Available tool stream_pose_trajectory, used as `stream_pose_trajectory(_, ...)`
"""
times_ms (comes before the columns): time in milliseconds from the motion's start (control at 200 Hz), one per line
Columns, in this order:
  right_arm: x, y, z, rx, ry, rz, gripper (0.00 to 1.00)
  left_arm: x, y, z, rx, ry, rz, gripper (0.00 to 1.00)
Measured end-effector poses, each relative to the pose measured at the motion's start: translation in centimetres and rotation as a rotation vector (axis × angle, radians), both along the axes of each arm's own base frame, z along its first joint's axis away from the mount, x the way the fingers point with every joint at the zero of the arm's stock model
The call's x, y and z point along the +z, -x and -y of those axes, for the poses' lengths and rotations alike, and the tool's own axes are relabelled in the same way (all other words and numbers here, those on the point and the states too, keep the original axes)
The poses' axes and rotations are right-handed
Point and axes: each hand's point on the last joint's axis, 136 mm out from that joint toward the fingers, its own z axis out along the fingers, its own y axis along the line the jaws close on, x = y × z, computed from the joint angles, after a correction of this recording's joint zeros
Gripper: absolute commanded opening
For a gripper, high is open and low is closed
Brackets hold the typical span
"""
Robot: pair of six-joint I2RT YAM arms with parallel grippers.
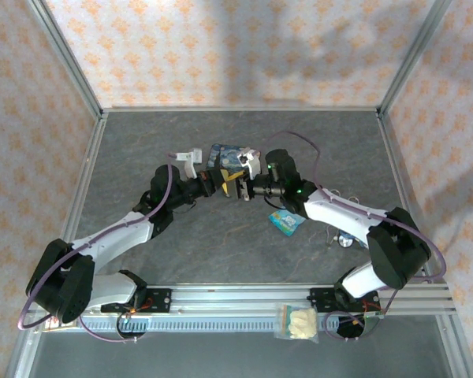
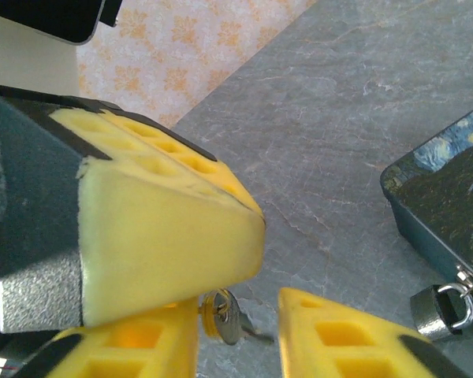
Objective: Unlock a padlock with a key
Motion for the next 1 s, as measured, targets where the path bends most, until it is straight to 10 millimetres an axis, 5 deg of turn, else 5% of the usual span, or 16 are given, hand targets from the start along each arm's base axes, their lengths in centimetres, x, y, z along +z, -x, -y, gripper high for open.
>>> stream_pose_trajectory(195, -0.1, 0.0, -0.2, 0.008, 0.004, 0.000, 0.00, -0.1, -0.1, 0.3, -0.008, -0.002, -0.007, 0.00)
stream_pose_trajectory(500, -0.2, 0.0, -0.2, -0.002, -0.006, -0.027, 0.00, -0.1, -0.3, 0.2, 0.002, -0.003, -0.011, 0.00)
stream_pose_trajectory(651, -1.1, 0.2, 0.0, -0.011, 0.000, -0.055, 0.00, 2.0, -0.4, 1.0, -0.015, 0.017, 0.027, 0.00)
stream_pose_trajectory(761, -2.2, 0.5, 0.5, -0.020, 0.013, -0.085, 0.00, 2.8, -0.6, 1.1, -0.010, 0.020, 0.046, 0.12)
stream_pose_trajectory(821, -2.7, 0.6, 0.8, -0.028, 0.015, -0.102, 0.00, 2.6, -0.7, 0.9, 0.002, 0.008, 0.045, 0.44)
stream_pose_trajectory(876, -2.8, 0.6, 1.2, -0.040, 0.010, -0.121, 0.00, 2.3, -0.9, 0.7, 0.021, 0.000, 0.034, 0.63)
stream_pose_trajectory(931, -2.8, 0.3, 1.8, -0.061, -0.008, -0.148, 0.00, 2.2, -1.0, 0.3, 0.045, -0.010, 0.029, 0.65)
stream_pose_trajectory(996, -2.6, -0.1, 2.5, -0.093, -0.038, -0.178, 0.00, 2.5, -1.0, -0.2, 0.069, -0.011, 0.036, 0.55)
